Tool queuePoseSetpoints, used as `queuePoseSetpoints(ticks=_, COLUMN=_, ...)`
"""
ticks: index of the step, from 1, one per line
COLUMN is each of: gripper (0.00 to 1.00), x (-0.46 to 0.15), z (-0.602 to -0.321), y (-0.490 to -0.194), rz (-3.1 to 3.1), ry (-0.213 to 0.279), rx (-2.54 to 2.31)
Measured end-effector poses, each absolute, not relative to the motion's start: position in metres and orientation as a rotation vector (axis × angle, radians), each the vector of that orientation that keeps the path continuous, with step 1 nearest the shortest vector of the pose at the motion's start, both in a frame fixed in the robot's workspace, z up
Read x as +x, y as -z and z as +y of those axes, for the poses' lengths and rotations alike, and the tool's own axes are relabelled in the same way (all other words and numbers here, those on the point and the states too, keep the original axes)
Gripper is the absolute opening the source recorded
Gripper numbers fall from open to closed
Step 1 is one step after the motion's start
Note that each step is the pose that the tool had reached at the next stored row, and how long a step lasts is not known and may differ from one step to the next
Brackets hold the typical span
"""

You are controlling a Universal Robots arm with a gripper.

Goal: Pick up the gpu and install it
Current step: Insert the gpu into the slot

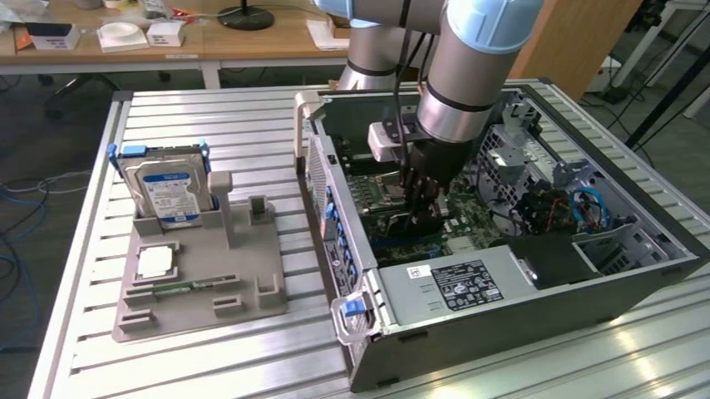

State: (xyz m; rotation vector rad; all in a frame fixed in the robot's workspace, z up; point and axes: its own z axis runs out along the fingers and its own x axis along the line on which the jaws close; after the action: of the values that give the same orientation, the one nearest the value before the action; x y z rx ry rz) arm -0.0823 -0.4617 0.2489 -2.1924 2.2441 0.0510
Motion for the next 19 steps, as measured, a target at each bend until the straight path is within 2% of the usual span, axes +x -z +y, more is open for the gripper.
queuePoseSetpoints(ticks=19, gripper=0.26, x=-0.082, z=-0.4609, y=-0.247, rz=2.244, ry=-0.051, rx=-2.192)
